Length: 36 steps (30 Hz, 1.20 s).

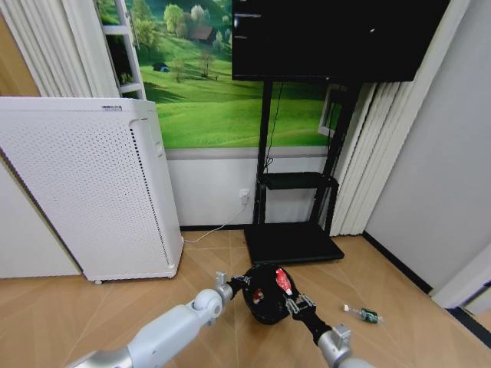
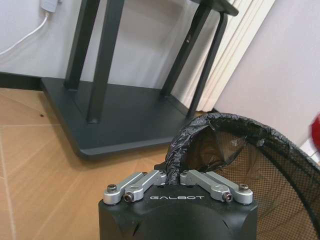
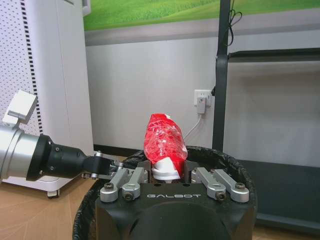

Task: Pick up the trash bin and place the garbage on the floor into it.

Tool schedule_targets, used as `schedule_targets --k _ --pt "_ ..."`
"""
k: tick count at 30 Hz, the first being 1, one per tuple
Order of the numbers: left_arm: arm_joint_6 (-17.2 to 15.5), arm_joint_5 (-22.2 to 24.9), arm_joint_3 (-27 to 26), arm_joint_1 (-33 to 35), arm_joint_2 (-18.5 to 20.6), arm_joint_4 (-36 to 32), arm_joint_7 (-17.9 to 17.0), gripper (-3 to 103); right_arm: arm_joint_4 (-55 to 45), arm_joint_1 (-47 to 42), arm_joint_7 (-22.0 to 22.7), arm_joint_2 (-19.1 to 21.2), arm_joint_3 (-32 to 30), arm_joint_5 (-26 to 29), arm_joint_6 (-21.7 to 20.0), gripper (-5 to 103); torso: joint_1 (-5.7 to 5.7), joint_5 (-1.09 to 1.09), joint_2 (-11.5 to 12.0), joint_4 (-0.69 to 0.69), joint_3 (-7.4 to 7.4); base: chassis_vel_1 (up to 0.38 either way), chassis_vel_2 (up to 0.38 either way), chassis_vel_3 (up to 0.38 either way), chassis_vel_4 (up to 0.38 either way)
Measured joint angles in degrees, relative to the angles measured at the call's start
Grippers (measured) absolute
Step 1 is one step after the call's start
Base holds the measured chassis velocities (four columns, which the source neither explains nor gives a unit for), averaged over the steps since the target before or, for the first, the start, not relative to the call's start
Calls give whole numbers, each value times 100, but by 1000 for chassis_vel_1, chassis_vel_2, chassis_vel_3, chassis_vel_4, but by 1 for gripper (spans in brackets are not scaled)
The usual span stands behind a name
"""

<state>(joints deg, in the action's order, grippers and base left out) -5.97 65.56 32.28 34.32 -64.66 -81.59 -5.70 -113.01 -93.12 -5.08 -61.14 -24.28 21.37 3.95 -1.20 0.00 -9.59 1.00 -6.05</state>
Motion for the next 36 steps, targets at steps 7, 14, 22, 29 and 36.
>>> schedule_targets --k 7,14,22,29,36 --pt "-39 123 -129 164 179 -295 -51 7 179 -1 -19 -22 20 -206 129 33 0 0 0 -1 0 0 0 0 0" --pt "-46 132 -283 284 252 -379 -88 7 191 -30 5 -53 39 -471 176 37 0 0 0 1 0 0 0 0 0" --pt "-45 85 -325 343 261 -377 -70 7 280 -31 -365 -94 50 -573 670 70 0 -1 0 0 0 0 0 0 0" --pt "-77 41 -665 509 367 -468 -264 7 215 59 325 -214 113 -179 729 95 0 -2 0 1 0 0 0 0 0" --pt "-311 -222 -1978 1297 835 -1020 -480 7 248 236 872 -277 66 175 625 100 0 -4 0 0 0 0 0 0 0"
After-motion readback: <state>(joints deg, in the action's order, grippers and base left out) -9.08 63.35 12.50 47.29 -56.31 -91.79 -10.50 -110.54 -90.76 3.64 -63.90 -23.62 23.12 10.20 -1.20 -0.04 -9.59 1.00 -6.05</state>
